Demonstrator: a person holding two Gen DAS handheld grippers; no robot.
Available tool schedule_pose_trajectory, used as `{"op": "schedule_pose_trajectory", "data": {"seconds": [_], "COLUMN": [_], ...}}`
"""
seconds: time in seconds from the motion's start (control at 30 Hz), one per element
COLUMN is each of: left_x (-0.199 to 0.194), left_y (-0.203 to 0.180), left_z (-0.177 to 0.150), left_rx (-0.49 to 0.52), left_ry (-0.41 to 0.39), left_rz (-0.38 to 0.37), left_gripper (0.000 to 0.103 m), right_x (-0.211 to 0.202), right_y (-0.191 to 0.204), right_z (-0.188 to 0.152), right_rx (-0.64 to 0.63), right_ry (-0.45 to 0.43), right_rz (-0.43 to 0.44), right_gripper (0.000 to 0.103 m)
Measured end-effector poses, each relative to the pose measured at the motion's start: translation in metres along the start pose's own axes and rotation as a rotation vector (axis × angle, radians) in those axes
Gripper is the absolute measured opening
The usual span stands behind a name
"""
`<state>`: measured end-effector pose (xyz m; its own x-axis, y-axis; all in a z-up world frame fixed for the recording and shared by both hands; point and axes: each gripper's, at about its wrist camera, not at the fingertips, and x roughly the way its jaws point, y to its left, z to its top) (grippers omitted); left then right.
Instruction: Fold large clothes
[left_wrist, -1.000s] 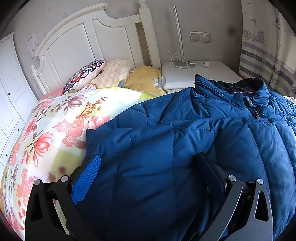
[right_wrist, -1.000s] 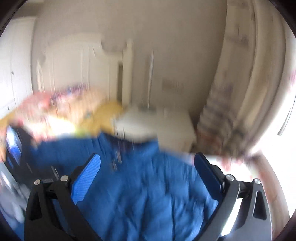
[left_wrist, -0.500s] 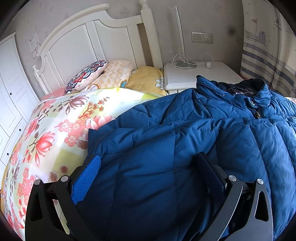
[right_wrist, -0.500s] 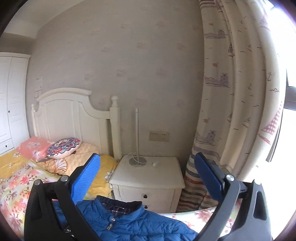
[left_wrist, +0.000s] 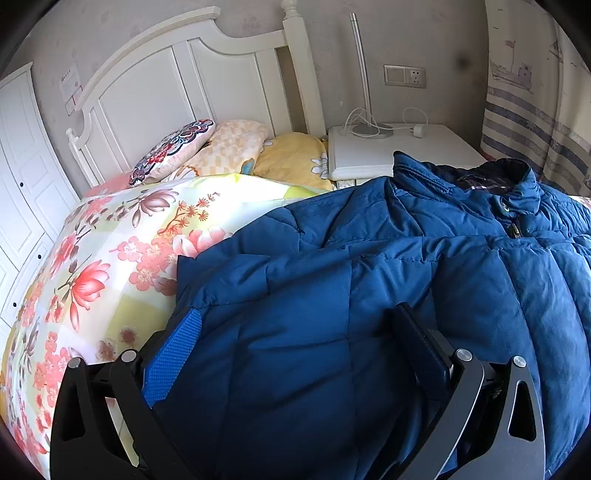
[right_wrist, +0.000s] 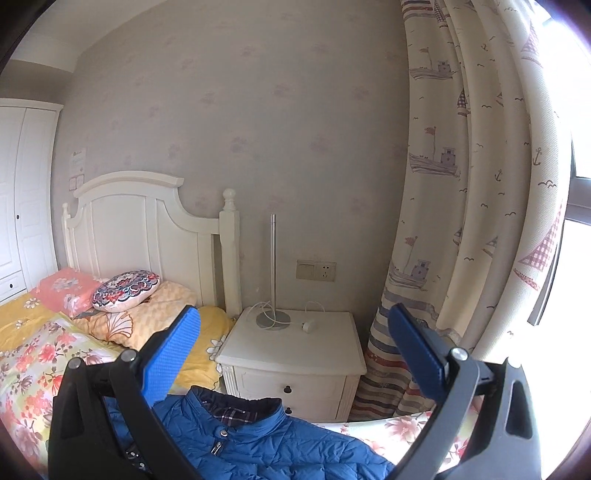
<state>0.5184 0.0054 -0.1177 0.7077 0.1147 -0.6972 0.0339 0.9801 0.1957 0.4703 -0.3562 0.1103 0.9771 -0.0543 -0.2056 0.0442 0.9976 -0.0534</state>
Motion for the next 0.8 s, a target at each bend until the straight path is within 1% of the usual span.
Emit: {"op": "schedule_pose_trajectory", "data": {"seconds": [0.33, 0.4, 0.47, 0.5, 0.6, 0.63, 0.67, 0.7, 0.73, 0.77, 0.8], "left_x": [0.001, 0.001, 0.001, 0.001, -0.004, -0.007, -0.017, -0.029, -0.043, -0.063, -0.08], "left_y": [0.002, 0.001, 0.0, 0.0, 0.006, 0.01, 0.018, 0.025, 0.03, 0.036, 0.042], "left_z": [0.001, 0.0, 0.0, 0.001, -0.001, -0.002, -0.007, -0.012, -0.018, -0.029, -0.04], "left_rx": [-0.016, -0.013, -0.009, -0.009, -0.034, -0.053, -0.092, -0.124, -0.145, -0.148, -0.137], "left_ry": [0.007, 0.005, 0.006, 0.007, 0.013, 0.02, 0.028, 0.018, 0.0, -0.019, -0.032], "left_rz": [-0.019, -0.014, -0.011, -0.012, -0.034, -0.043, -0.069, -0.109, -0.16, -0.211, -0.241], "left_gripper": [0.099, 0.099, 0.099, 0.099, 0.099, 0.099, 0.098, 0.098, 0.098, 0.098, 0.098], "right_x": [0.005, 0.006, 0.007, 0.006, -0.001, -0.007, -0.012, -0.022, -0.033, -0.044, -0.055], "right_y": [0.004, 0.004, 0.003, 0.003, 0.005, 0.006, 0.006, 0.005, 0.002, -0.002, -0.006], "right_z": [-0.006, -0.013, -0.029, -0.039, -0.089, -0.116, -0.133, -0.16, -0.18, -0.198, -0.213], "right_rx": [-0.004, -0.001, -0.003, -0.008, -0.051, -0.065, -0.076, -0.094, -0.107, -0.116, -0.12], "right_ry": [0.026, 0.048, 0.093, 0.119, 0.229, 0.294, 0.332, 0.394, 0.437, 0.469, 0.494], "right_rz": [0.01, 0.017, 0.025, 0.034, 0.056, 0.059, 0.069, 0.085, 0.092, 0.1, 0.107], "right_gripper": [0.1, 0.1, 0.1, 0.1, 0.1, 0.1, 0.1, 0.1, 0.1, 0.1, 0.1]}}
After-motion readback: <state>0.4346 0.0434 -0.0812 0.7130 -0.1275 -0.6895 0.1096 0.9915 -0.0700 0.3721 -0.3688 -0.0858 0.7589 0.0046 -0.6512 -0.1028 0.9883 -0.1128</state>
